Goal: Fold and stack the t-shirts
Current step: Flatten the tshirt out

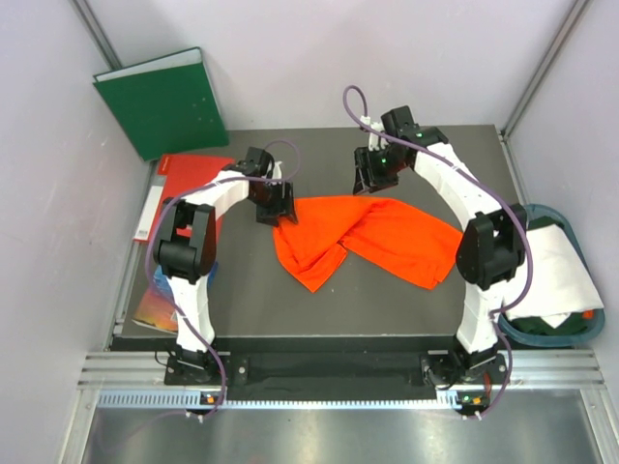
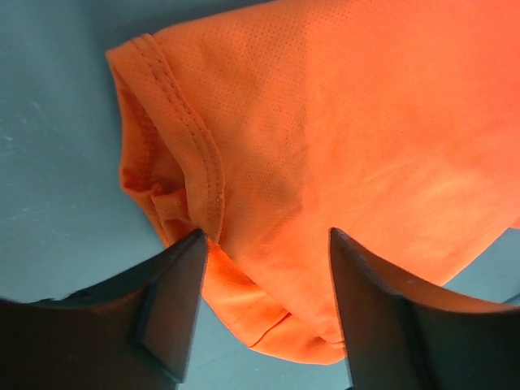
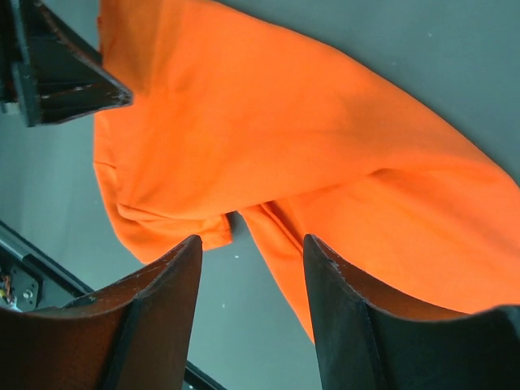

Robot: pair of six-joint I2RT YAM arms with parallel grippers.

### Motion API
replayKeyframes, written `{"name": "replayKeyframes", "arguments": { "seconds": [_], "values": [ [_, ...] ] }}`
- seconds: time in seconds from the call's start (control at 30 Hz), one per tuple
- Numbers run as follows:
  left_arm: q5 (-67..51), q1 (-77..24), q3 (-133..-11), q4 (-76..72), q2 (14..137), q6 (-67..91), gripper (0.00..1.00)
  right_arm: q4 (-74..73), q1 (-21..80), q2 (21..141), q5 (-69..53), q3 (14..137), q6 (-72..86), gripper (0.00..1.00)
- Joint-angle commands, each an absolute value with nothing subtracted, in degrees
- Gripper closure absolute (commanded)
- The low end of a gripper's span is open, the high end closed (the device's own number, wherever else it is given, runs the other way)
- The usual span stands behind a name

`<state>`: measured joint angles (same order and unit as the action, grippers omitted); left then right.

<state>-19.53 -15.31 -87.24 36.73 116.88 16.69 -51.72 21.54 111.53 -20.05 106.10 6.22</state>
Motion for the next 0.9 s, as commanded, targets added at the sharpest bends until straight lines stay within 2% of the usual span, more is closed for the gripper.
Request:
{"name": "replayKeyframes", "arguments": {
  "seconds": [0.0, 0.03, 0.07, 0.13, 0.43, 0.6, 0.7, 0.73, 0.77, 0.8, 0.83, 0.87],
  "values": [
    [-22.23, -15.29, -87.18, 35.68, 116.98, 16.96, 0.42, -50.36, 20.57, 110.13, -19.07, 105.47, 6.33, 0.47],
    [-22.32, -15.21, -87.54, 35.86, 117.42, 16.96, 0.49, -50.36, 20.48, 110.13, -19.07, 105.64, 6.24, 0.47],
    [-22.41, -15.29, -87.71, 35.86, 117.6, 16.96, 0.7, -50.27, 20.48, 110.21, -19.07, 105.64, 6.15, 0.47],
    [-22.33, -15.29, -88.42, 36.12, 117.34, 17.05, 1.0, -50.45, 20.39, 110.3, -18.9, 105.73, 6.15, 0.47],
    [-24.26, -12.4, -91.76, 28.41, 110.93, 21.25, 1.0, -50.54, 20.39, 110.48, -17.67, 104.68, 6.15, 0.47],
    [-23.28, -4.77, -91.84, 14.09, 111.44, 35.48, 1.0, -49.84, 20.39, 109.16, -15.91, 101.0, 7.03, 0.48],
    [-24.78, -0.46, -95.88, 8.71, 116.88, 42.52, 1.0, -48.17, 20.3, 107.85, -15.38, 97.14, 8.52, 0.47],
    [-26.61, 1.04, -97.28, 7.83, 120.29, 43.58, 0.87, -47.03, 20.3, 107.58, -15.9, 96.16, 9.31, 0.48],
    [-28.54, 1.92, -99.99, 7.47, 121.98, 45.42, 0.59, -46.59, 20.39, 107.06, -16.17, 95.2, 9.66, 0.48],
    [-30.57, 3.15, -101.59, 7.38, 123.56, 46.05, 0.39, -46.15, 20.48, 106.79, -16.35, 93.71, 10.02, 0.48],
    [-33.72, 3.51, -102.82, 7.99, 125.49, 46.4, 0.08, -45.88, 20.48, 106.53, -16.43, 93.17, 10.28, 0.48],
    [-34.71, 3.43, -103.09, 7.56, 125.59, 46.41, 0.01, -45.53, 20.57, 106.18, -16.44, 92.82, 10.37, 0.48]
  ]
}}
